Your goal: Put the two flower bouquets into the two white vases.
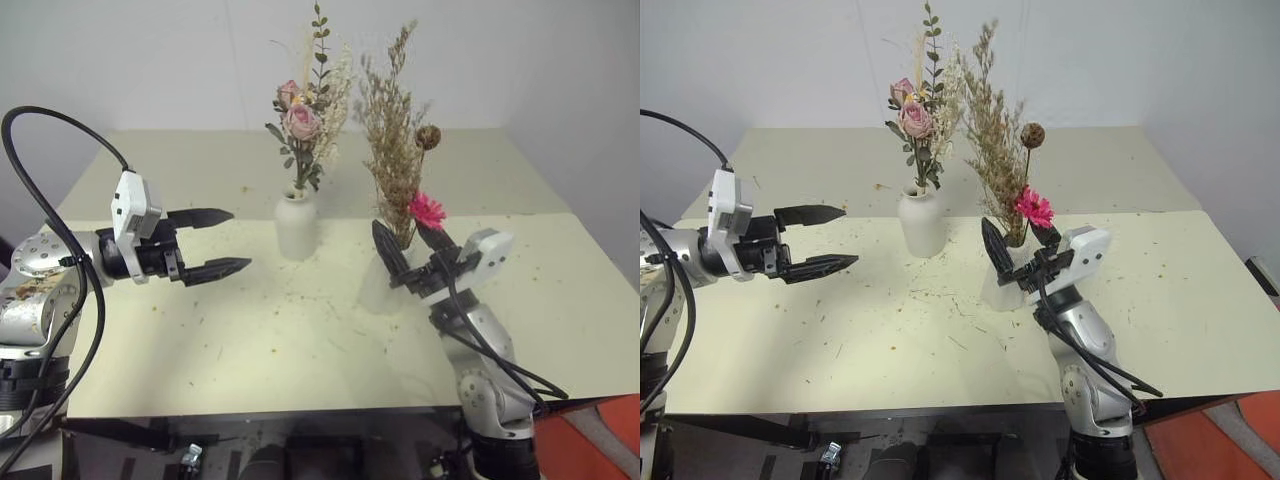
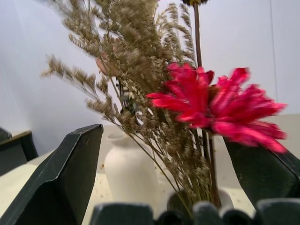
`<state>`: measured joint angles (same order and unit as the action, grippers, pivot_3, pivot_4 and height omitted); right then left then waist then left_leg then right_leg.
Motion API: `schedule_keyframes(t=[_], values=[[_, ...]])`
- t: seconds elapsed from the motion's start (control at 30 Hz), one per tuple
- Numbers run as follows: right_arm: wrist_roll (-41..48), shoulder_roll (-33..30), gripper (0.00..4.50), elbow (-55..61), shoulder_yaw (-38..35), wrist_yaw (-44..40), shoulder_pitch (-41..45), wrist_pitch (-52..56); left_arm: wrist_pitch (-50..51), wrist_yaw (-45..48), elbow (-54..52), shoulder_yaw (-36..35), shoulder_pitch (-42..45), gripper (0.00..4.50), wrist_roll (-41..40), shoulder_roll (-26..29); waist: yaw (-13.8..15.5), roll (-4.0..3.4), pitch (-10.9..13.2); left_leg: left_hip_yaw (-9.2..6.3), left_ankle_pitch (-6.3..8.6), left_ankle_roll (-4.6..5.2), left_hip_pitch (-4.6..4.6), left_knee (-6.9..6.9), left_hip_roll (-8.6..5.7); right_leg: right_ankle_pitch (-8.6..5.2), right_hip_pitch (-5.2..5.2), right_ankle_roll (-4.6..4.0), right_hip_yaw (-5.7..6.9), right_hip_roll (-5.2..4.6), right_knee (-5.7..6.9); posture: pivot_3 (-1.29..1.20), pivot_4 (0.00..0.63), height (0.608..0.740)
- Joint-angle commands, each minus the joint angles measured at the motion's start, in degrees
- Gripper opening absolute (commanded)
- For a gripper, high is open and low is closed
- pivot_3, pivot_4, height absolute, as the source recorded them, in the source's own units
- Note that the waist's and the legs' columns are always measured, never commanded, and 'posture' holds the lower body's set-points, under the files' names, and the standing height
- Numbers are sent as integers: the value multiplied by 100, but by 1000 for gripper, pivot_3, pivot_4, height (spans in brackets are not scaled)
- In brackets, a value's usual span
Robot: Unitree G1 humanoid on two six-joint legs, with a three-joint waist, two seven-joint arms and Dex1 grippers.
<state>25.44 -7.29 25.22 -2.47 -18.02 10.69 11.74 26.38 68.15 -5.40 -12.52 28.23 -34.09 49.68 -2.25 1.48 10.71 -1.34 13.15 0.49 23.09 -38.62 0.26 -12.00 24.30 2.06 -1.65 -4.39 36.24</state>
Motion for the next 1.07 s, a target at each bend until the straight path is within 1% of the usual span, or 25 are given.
schedule_keyframes(t=[0.03,0.1,0.17,0.27,0.33,0.4,0.5,0.6,0.7,0.8,1.0,1.07], values=[[136,-176,4486,574,-141,-14,-303,53,-52,-18,-46,-113,108,4500,-79,42,5,0,0,0,0,0,0,0,0,0,0,0,0,0,0,0,150,740],[158,-379,4486,769,-271,-81,-571,72,-57,-2,-22,-136,100,4500,-78,65,6,0,0,0,0,0,0,0,1,0,0,0,0,1,0,0,150,740],[246,-724,4486,962,-492,-312,-841,48,-98,15,-2,-177,82,4500,-65,90,15,0,0,1,0,0,0,0,0,0,-1,0,0,0,0,0,150,740],[617,-1305,4486,1140,-999,-685,-1058,73,-171,37,35,-249,39,4500,-54,116,23,1,0,2,0,0,-1,-1,-1,-1,-4,1,0,-1,-2,0,150,740],[956,-1802,4486,1153,-1432,-1026,-1136,172,-203,135,23,-318,-52,4500,-89,176,21,1,0,3,0,0,-6,-1,1,-1,-8,1,-1,1,-2,0,150,740],[1330,-2462,4486,1032,-2007,-1571,-1285,290,-215,200,-9,-419,-163,4500,-120,233,12,1,0,9,0,0,-13,2,3,-2,-11,2,-7,2,-2,0,150,740],[1569,-3538,4486,468,-2957,-2741,-1730,374,-250,208,-53,-672,-380,4500,-165,307,41,4,0,18,0,0,-18,10,4,-2,-14,1,-13,3,-8,0,150,740],[1473,-4246,4486,-167,-3597,-3791,-2182,208,12,199,-98,-1014,-547,4500,-448,386,90,12,-5,26,1,1,-23,17,8,-3,-19,2,-16,5,-17,0,150,740],[1412,-4685,4486,-760,-4038,-4268,-2239,249,169,134,-193,-1341,-721,4500,-652,459,102,13,-5,40,1,1,-27,17,15,-8,-18,10,-24,9,-19,0,150,740],[1290,-5015,4486,-1157,-4250,-4455,-2092,267,-20,166,-281,-1635,-997,4500,-586,535,102,13,-6,61,1,1,-37,17,21,-22,-19,32,-48,13,-18,0,150,740],[1026,-5390,4486,-1761,-4349,-4649,-1719,188,-421,3,-152,-2082,-1340,4500,-359,603,129,16,-7,99,1,0,-56,21,40,-25,-21,37,-74,29,-19,0,150,740],[1220,-5404,4486,-1807,-4331,-4595,-1410,308,-497,-184,-131,-2125,-1327,4500,-274,570,135,17,-7,104,1,0,-57,21,43,-25,-20,37,-76,32,-19,0,150,740]])
